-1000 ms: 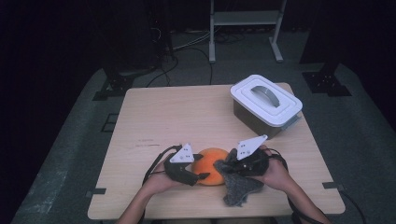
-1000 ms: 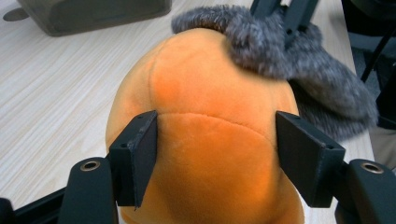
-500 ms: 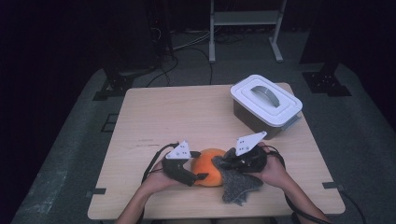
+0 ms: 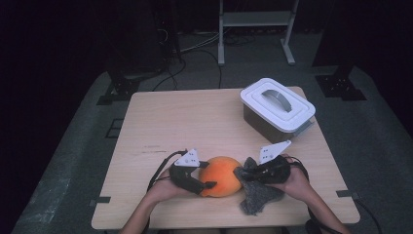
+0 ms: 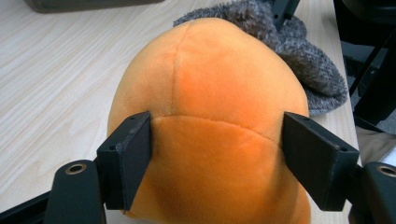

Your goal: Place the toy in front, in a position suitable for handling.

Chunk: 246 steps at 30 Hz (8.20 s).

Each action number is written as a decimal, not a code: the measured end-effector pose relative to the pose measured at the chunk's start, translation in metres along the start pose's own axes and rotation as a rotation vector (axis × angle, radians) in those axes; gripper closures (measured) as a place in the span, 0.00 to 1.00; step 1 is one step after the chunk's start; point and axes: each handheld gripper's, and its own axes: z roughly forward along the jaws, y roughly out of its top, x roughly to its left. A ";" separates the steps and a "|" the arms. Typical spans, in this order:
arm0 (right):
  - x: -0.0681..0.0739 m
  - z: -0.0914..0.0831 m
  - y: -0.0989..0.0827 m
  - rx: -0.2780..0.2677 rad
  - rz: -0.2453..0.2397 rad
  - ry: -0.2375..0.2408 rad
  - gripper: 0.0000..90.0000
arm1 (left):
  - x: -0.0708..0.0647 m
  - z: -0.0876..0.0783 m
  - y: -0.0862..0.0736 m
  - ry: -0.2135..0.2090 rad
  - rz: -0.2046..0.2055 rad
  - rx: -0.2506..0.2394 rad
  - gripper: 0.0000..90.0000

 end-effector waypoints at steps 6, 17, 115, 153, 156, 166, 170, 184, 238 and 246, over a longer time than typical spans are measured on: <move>0.001 -0.001 0.026 -0.072 -0.025 -0.003 0.90 | -0.005 0.001 0.000 -0.017 0.032 0.016 0.29; 0.012 0.012 0.034 -0.047 -0.081 0.004 0.90 | 0.001 0.001 0.003 -0.019 0.005 0.019 0.16; 0.022 0.010 0.038 -0.010 -0.114 0.030 0.91 | -0.010 -0.002 0.004 -0.021 0.105 0.010 0.33; 0.005 0.010 0.034 -0.045 -0.042 -0.009 0.91 | -0.017 -0.003 0.011 0.131 0.170 -0.025 0.50; -0.001 0.009 0.019 -0.036 -0.001 0.006 0.91 | -0.018 -0.001 0.011 0.086 0.170 -0.014 0.47; 0.003 0.013 0.033 -0.024 -0.024 0.005 0.91 | -0.021 -0.002 0.011 -0.024 0.168 0.000 0.27; 0.007 0.019 0.028 -0.029 -0.048 0.043 0.91 | -0.014 -0.006 0.011 -0.007 0.122 -0.019 0.17; -0.005 0.018 0.038 -0.032 0.035 0.071 0.90 | -0.017 -0.003 0.005 -0.005 0.177 0.031 0.45; -0.012 0.012 -0.016 0.011 0.164 0.080 0.90 | -0.001 -0.007 0.003 -0.004 0.020 0.028 0.26; -0.002 -0.001 0.002 -0.035 0.101 0.055 0.90 | -0.008 -0.004 0.006 0.023 0.052 0.004 0.38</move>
